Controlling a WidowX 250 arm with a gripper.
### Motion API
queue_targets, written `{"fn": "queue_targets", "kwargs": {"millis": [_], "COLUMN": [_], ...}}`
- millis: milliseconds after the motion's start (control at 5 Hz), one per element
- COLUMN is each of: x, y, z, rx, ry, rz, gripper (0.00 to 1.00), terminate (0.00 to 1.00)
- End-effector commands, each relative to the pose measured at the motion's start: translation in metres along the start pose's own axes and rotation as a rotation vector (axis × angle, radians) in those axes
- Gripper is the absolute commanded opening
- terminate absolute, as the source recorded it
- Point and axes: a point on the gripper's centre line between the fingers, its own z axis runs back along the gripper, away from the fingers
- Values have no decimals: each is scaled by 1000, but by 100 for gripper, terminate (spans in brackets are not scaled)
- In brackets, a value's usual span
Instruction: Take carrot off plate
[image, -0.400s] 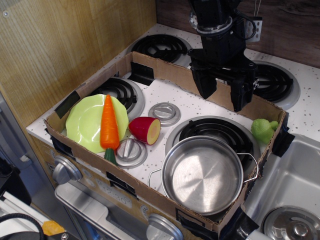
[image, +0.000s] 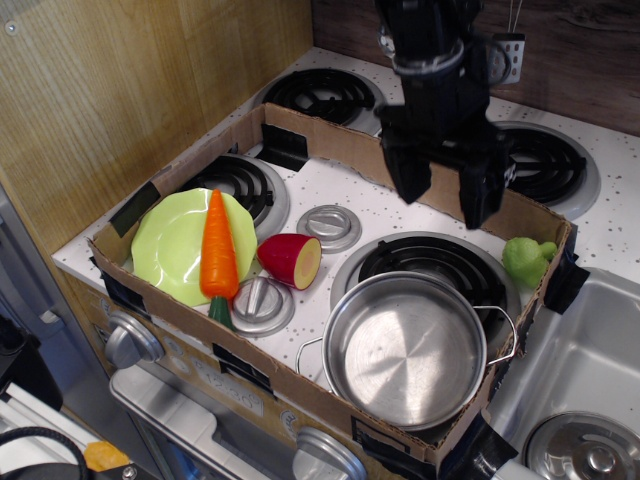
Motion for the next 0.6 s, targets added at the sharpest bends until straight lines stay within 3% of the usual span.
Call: {"fn": "queue_targets", "kwargs": {"millis": [0, 200, 400], "x": [10, -10, -33], "y": [5, 3, 14], "z": [26, 36, 42], "rx": [99, 146, 191], "ry": [-43, -67, -24], "rz": [198, 326, 563], "gripper": [100, 100, 100], "terminate": [0, 0, 0]}}
